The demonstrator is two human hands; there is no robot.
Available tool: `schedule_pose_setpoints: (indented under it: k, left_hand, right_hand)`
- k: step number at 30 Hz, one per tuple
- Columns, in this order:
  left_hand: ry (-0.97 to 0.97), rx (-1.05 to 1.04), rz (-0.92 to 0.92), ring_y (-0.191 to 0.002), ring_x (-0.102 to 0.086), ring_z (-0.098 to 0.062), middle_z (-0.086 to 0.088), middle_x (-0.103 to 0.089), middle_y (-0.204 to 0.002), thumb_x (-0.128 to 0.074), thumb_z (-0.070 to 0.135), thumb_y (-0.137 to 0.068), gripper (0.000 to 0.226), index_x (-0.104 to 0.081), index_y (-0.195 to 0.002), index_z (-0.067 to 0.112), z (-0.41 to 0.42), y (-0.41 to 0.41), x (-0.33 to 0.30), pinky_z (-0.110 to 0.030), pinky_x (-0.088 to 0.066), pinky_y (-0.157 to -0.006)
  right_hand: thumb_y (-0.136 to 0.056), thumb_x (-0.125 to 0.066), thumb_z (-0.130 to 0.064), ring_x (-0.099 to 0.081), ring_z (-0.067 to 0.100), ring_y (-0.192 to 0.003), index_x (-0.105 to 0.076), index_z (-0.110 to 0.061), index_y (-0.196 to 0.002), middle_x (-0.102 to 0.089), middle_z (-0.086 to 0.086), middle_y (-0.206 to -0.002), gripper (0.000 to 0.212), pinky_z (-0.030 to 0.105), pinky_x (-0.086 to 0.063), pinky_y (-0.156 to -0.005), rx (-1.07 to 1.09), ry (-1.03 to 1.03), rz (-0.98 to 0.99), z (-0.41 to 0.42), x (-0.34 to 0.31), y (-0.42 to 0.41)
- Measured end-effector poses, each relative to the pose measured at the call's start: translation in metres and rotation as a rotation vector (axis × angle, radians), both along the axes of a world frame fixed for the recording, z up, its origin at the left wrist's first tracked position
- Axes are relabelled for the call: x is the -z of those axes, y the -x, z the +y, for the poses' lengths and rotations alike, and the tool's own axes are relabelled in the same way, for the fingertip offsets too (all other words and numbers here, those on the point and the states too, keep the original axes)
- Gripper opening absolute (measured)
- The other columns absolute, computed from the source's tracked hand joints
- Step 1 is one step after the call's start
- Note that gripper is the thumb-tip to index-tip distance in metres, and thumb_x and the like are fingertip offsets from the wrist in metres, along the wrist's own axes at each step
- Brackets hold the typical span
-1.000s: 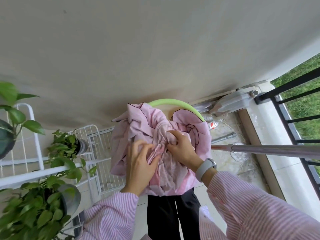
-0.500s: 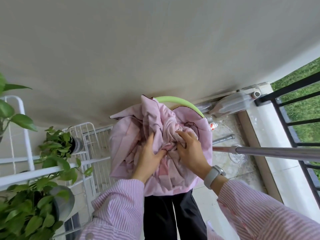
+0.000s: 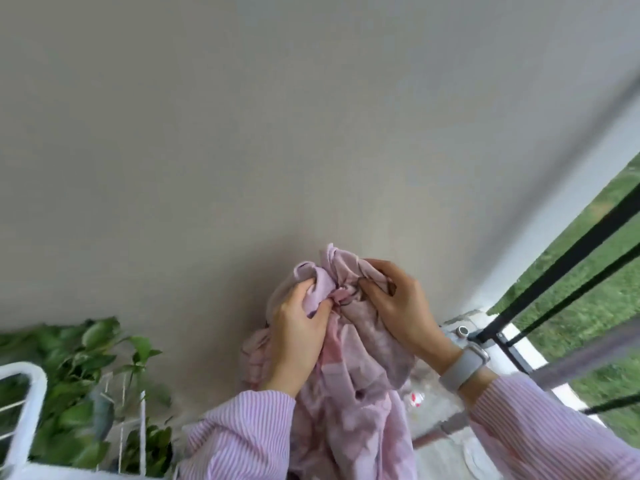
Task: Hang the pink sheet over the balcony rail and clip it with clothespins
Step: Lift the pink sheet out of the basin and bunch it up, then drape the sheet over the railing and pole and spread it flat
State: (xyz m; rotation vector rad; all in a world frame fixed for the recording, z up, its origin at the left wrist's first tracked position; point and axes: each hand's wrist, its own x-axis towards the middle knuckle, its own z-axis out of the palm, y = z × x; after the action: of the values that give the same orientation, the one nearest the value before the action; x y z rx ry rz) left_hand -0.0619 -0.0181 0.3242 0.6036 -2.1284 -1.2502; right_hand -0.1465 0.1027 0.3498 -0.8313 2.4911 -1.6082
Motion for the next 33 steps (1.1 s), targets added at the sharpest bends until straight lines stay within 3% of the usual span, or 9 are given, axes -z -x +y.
schedule_pose_setpoints:
  k: [2,5,10,16,18,21,25,29,33]
  left_hand:
    - [0.112,-0.002,0.108,-0.077,-0.060,-0.018,0.000,-0.067,-0.087,-0.066,0.008,-0.077,0.020,-0.064,-0.095,0.015,-0.001,0.010,-0.047,-0.021,-0.045,-0.068]
    - [0.180,-0.004,0.238,-0.078,-0.060,-0.020,-0.004,-0.068,-0.091,-0.066,0.009,-0.077,0.020,-0.064,-0.096,0.014,0.004,0.024,-0.121,-0.015,-0.037,-0.062]
    - [0.267,0.073,0.482,-0.073,-0.055,-0.006,0.003,-0.064,-0.086,-0.064,0.004,-0.079,0.018,-0.064,-0.096,0.011,0.018,0.038,-0.248,0.000,-0.036,-0.063]
    - [0.545,0.042,0.757,-0.075,-0.053,-0.016,-0.013,-0.065,-0.090,-0.066,0.002,-0.078,0.017,-0.063,-0.095,0.002,0.051,0.051,-0.400,-0.009,-0.032,-0.063]
    - [0.638,0.041,0.821,-0.082,-0.057,-0.024,-0.016,-0.064,-0.094,-0.064,0.003,-0.080,0.019,-0.062,-0.098,0.000,0.074,0.054,-0.448,-0.012,-0.031,-0.068]
    - [0.792,0.068,0.913,-0.092,-0.057,-0.026,-0.013,-0.062,-0.099,-0.061,0.004,-0.081,0.018,-0.060,-0.099,0.003,0.117,0.056,-0.503,-0.013,-0.033,-0.076]
    - [0.811,0.111,1.017,-0.099,-0.055,-0.022,-0.012,-0.060,-0.107,-0.058,0.007,-0.084,0.021,-0.059,-0.105,0.002,0.192,0.050,-0.527,-0.015,-0.036,-0.085]
    - [0.718,0.247,0.984,-0.103,-0.054,-0.018,-0.009,-0.059,-0.111,-0.057,0.010,-0.086,0.024,-0.058,-0.109,0.004,0.263,0.050,-0.504,-0.014,-0.037,-0.088]
    - [0.598,0.315,0.919,-0.097,-0.058,-0.017,-0.007,-0.063,-0.105,-0.062,0.008,-0.082,0.023,-0.061,-0.105,0.006,0.311,0.047,-0.465,-0.022,-0.045,-0.086]
  right_hand:
    - [-0.084,-0.060,-0.006,-0.060,0.011,-0.088,-0.064,-0.016,-0.100,-0.065,0.000,-0.094,0.019,0.015,-0.045,-0.076,0.025,0.072,0.089,0.001,-0.049,0.008]
    - [-0.085,-0.058,-0.010,-0.060,0.013,-0.089,-0.063,-0.019,-0.098,-0.065,-0.002,-0.094,0.017,0.022,-0.046,-0.076,0.036,0.111,0.238,0.007,-0.126,0.019]
    - [-0.086,-0.057,-0.011,-0.058,0.008,-0.084,-0.061,-0.023,-0.095,-0.063,-0.005,-0.091,0.016,0.006,-0.041,-0.069,0.031,0.185,0.477,0.024,-0.260,0.026]
    - [-0.087,-0.054,-0.010,-0.052,0.009,-0.079,-0.061,-0.009,-0.104,-0.058,-0.006,-0.088,0.019,-0.004,-0.034,-0.060,0.118,0.221,0.793,0.065,-0.419,0.022]
    - [-0.087,-0.052,-0.009,-0.053,0.012,-0.080,-0.061,-0.008,-0.103,-0.059,-0.004,-0.087,0.018,0.000,-0.036,-0.060,0.168,0.261,0.860,0.088,-0.464,0.019]
    - [-0.088,-0.050,-0.009,-0.055,0.017,-0.083,-0.059,-0.007,-0.101,-0.059,-0.001,-0.087,0.015,0.019,-0.039,-0.070,0.239,0.329,0.948,0.134,-0.515,0.014]
    - [-0.090,-0.047,-0.009,-0.052,0.018,-0.083,-0.054,-0.008,-0.099,-0.058,0.002,-0.090,0.012,0.023,-0.038,-0.071,0.319,0.289,1.085,0.211,-0.538,0.006]
    - [-0.091,-0.047,-0.009,-0.049,0.016,-0.083,-0.052,-0.007,-0.101,-0.056,0.003,-0.093,0.013,0.015,-0.030,-0.064,0.364,0.160,1.109,0.287,-0.518,0.000]
    - [-0.092,-0.046,-0.012,-0.048,0.014,-0.083,-0.051,-0.005,-0.106,-0.053,0.000,-0.094,0.017,0.004,-0.034,-0.059,0.371,0.031,1.060,0.342,-0.479,-0.008]
